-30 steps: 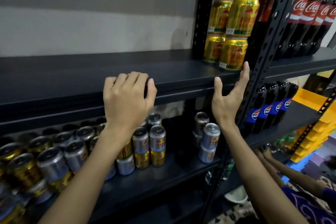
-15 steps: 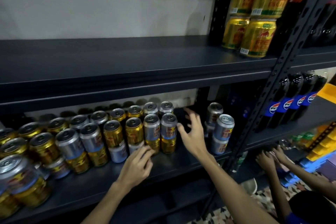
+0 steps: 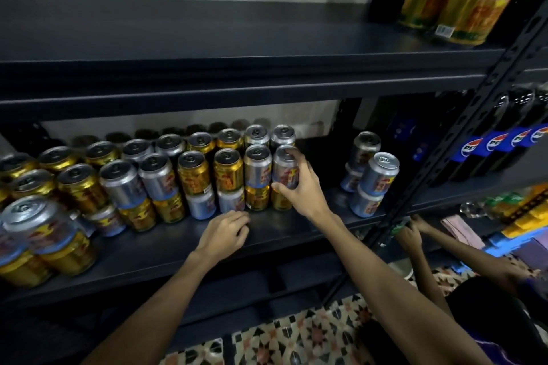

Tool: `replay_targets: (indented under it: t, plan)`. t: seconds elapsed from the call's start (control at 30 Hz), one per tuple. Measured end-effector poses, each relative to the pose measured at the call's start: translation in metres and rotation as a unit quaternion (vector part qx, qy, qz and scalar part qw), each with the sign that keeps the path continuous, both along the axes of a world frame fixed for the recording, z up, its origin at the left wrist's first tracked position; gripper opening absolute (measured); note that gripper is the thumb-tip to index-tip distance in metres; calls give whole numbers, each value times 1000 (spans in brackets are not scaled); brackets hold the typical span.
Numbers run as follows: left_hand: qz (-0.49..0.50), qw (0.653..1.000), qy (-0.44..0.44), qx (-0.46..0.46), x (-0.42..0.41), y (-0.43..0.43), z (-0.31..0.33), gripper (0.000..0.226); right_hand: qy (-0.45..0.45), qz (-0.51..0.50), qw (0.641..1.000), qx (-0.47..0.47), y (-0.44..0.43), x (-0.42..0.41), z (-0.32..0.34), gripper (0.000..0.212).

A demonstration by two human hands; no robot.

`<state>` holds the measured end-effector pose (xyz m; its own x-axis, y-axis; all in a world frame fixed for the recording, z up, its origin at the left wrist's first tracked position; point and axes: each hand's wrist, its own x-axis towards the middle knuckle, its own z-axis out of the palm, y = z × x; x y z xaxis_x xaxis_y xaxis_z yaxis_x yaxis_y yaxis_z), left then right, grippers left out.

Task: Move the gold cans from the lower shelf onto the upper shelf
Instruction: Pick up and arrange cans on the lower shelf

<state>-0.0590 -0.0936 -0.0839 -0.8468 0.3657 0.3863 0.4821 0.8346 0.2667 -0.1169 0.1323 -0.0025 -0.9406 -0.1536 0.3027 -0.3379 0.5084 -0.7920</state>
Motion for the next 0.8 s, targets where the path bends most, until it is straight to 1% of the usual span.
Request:
replay_targets:
  t: [0.17,0.27,0.33,0.5,0.63,0.8]
  plan:
    - [-8,999,1,-32,1,-2,-8,37,37,-18,998,-39,5,0,6,68]
    - [-9,999,11,-42,-1,-1,-12,37,63,-64,993,-78,22,1,10,67]
    - [-14,999,22,-45,-3,0,-14,35,61,-88,991,-79,35,-2,10,63]
    - [-16,999,36,-36,-4,0,-16,34,9,-136,989,-49,60,-15,-19,62]
    - [-13,999,30,-27,-5,-1,-15,34,-60,-143,988,-15,67,-26,-45,65]
    - [-11,1000,16,-8,-5,-2,-13,30,-97,-138,986,8,64,-37,-60,66]
